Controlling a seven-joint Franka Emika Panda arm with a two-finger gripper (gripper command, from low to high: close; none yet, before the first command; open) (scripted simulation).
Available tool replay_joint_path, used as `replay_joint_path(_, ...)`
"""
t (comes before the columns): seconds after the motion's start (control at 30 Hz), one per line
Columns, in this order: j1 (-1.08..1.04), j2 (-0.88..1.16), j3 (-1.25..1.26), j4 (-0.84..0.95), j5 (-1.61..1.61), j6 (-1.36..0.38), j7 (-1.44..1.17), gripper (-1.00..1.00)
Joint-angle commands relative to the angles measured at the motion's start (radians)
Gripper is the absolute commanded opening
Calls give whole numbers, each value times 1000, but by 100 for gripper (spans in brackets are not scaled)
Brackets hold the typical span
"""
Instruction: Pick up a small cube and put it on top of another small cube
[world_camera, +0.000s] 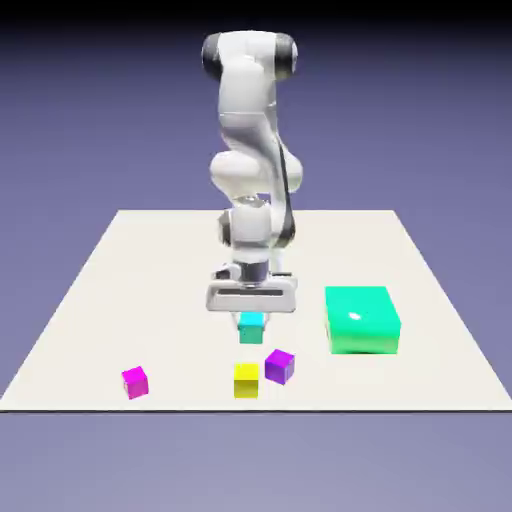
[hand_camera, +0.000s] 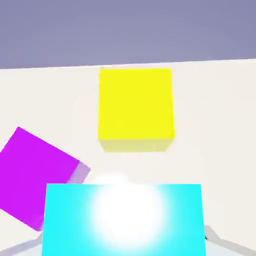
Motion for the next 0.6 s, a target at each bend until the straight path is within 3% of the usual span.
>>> replay_joint_path(0.0,-15,-16,36,12,8,-30,36,-100)
replay_joint_path(0.13,-22,-56,128,42,27,-106,131,-100)
replay_joint_path(0.57,257,192,-256,172,-538,21,604,-100)
